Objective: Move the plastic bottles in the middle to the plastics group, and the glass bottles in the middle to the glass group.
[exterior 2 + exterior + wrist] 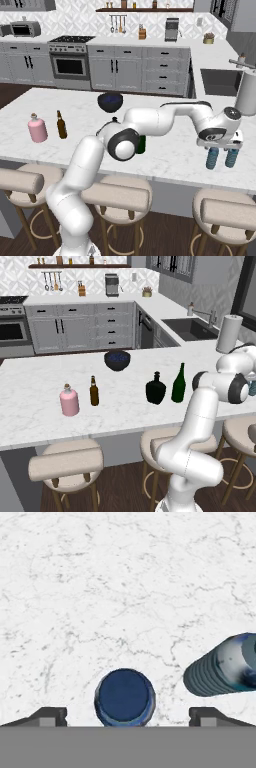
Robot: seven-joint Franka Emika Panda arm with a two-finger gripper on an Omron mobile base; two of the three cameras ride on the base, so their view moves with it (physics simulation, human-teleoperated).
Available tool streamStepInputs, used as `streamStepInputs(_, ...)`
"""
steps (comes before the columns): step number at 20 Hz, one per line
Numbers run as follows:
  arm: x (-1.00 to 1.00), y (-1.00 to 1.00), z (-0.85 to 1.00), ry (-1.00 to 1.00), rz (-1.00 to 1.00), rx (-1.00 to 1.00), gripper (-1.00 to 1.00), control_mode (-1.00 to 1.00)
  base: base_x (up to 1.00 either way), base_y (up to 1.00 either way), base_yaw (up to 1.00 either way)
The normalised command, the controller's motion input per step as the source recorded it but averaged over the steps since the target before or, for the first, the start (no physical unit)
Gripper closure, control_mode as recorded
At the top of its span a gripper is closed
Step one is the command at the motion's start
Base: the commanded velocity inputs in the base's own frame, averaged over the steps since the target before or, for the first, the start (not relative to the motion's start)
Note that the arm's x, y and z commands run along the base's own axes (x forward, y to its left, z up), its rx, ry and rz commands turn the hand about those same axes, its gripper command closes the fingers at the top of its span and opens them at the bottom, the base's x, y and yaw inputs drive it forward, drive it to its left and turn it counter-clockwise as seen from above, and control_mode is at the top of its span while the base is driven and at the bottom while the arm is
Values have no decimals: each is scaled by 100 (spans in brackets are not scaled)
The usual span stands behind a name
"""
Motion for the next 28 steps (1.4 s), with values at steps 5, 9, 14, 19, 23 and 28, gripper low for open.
streamStepInputs(5, -47, 32, 41, -3, 0, -1, -100, -100, 0, 0, 0)
streamStepInputs(9, -49, 81, 60, -6, 0, -10, -100, -100, 0, 0, 0)
streamStepInputs(14, -36, 99, 30, -3, 0, -15, -100, -100, 0, 0, 0)
streamStepInputs(19, -42, 100, 3, 0, 0, -15, -100, -100, 0, 0, 0)
streamStepInputs(23, -42, 100, 7, -2, 0, -9, -100, -100, 0, 0, 0)
streamStepInputs(28, -56, 77, 67, -3, 0, -1, -100, -100, 0, 0, 0)
